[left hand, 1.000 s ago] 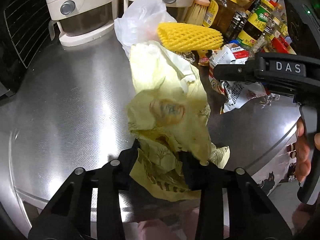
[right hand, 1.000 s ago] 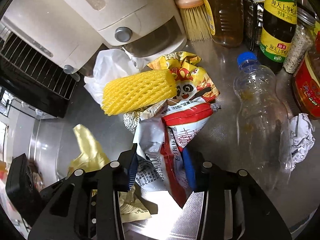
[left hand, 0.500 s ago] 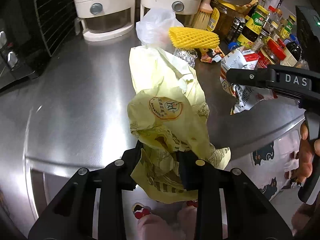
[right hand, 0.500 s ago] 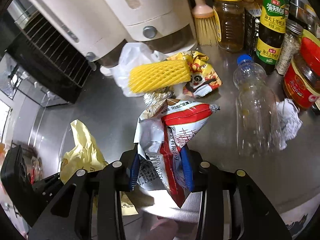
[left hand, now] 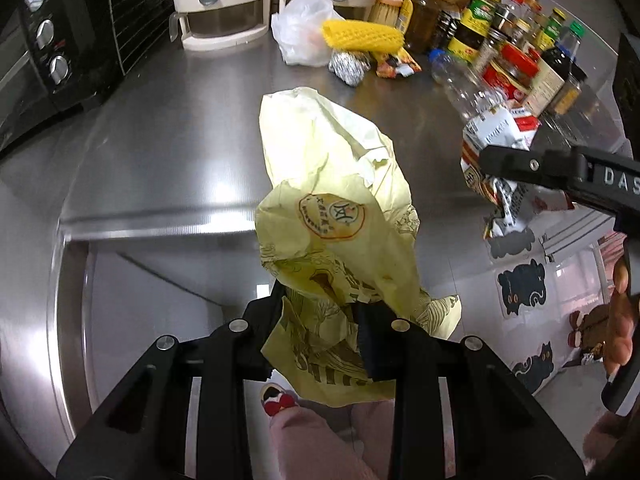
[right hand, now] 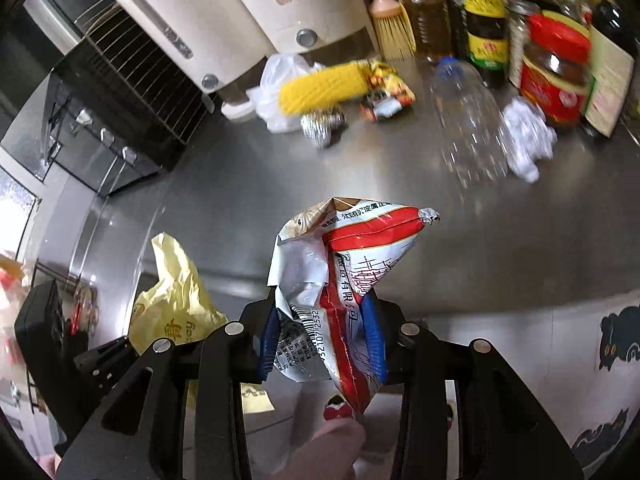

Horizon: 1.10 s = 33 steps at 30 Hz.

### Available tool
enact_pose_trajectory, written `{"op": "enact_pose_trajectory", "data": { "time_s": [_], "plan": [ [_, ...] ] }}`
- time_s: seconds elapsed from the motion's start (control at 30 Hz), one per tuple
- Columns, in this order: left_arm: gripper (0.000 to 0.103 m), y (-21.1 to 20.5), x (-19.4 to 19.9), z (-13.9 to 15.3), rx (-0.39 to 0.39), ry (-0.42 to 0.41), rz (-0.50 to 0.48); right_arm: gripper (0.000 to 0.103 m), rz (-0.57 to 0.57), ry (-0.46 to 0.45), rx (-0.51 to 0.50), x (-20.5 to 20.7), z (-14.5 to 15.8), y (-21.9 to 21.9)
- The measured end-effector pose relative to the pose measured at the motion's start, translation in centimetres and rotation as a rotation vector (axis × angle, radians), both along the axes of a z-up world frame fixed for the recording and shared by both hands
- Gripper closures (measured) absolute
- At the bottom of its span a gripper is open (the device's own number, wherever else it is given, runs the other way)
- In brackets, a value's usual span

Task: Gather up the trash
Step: 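Carry the yellow bag and snack wrapper over the floor bin and open both grippers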

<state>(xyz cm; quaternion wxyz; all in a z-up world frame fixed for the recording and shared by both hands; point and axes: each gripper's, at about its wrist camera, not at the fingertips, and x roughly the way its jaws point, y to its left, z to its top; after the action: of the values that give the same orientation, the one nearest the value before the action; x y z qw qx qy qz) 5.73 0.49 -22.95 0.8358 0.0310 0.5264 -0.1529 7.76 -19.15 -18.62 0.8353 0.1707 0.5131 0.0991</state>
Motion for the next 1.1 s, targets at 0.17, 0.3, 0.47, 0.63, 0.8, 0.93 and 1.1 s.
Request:
{"op": "enact_pose_trajectory", "data": {
  "time_s": [0.17,0.3,0.47,0.63,0.8,0.93,1.1],
  "plan": [
    [0.073,0.4,-2.4,-1.1,-0.005,0.016,0.006,0.065,-0.006,0.020,-0.007,-3.2,-1.2,0.2],
    [0.073,0.6,-3.9,-2.7,-0.012,0.044,0.014,0.065,-0.010,0.047,-0.027,-5.1,-3.0,0.4],
    [0.073,0.3,-5.0,-5.9,0.000,0.099,0.016,0.065,-0.004,0.085,-0.080,-6.1,-6.1,1.0],
    [0.073,-0.7,-5.2,-8.9,0.006,0.124,0.006,0.065,0.001,0.110,-0.105,-5.9,-9.5,1.3],
    [0.073,-1.8,-4.4,-12.8,0.030,0.146,0.003,0.065,-0.008,0.135,-0.130,-5.7,-13.9,1.5],
    [0.072,-2.5,-3.8,-16.2,0.056,0.166,0.003,0.065,-0.023,0.183,-0.113,-5.4,-17.5,1.3],
    [0.071,-3.1,-3.1,-19.8,0.062,0.232,-0.004,0.065,-0.019,0.238,-0.122,-4.4,-21.3,1.5]
  ]
}}
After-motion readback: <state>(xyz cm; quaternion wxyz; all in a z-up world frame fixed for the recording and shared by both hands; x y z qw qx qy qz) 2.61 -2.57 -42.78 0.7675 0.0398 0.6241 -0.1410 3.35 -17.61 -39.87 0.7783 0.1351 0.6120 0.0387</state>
